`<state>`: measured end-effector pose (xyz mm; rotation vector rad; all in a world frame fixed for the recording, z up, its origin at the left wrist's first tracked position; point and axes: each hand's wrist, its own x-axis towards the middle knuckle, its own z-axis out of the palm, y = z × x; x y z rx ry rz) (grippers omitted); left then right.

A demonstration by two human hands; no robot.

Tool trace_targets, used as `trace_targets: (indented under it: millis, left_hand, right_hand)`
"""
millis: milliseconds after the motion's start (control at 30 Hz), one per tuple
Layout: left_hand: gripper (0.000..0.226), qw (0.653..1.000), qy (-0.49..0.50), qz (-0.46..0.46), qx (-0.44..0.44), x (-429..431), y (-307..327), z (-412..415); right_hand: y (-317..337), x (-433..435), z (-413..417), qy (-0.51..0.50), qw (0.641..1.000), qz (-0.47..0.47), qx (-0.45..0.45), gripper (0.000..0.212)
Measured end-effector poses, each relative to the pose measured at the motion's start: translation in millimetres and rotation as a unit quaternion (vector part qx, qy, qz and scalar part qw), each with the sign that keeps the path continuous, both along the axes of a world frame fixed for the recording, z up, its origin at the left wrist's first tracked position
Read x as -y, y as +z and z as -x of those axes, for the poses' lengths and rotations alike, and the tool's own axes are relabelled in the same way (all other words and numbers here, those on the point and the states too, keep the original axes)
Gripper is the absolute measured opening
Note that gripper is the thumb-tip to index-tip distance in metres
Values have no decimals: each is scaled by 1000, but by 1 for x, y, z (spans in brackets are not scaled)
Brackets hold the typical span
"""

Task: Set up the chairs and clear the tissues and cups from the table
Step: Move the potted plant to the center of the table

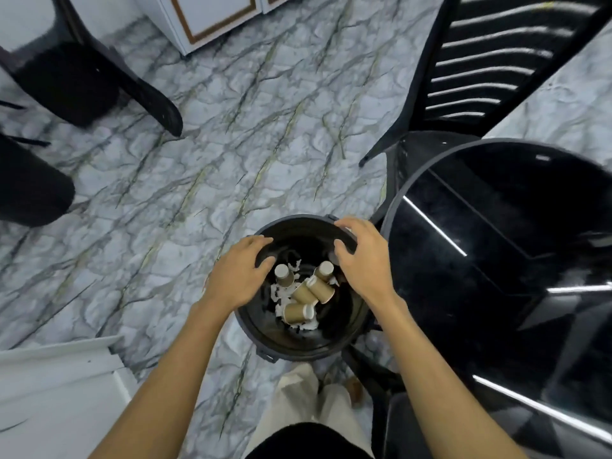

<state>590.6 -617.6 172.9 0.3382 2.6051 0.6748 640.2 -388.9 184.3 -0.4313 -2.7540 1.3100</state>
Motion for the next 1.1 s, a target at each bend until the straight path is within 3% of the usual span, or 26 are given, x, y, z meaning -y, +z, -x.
trace_targets:
  millis: [300, 600, 900, 1100]
  left_hand:
    - [44, 978, -194, -32, -65, -151, 35, 16]
    - [53, 928, -360, -50, -86, -301, 23, -26]
    - [54, 911, -397, -65, -94, -406, 2, -45]
    - [52, 916, -372, -93, -116, -455, -18, -34]
  right_hand:
    - [37, -96, -59, -169, 985, -12, -33, 31]
    - [43, -207, -169, -406, 913, 5, -40, 30]
    - [22, -305, -207, -524, 849, 37, -49, 45]
    - [4, -363, -194, -542, 835, 55, -72, 59]
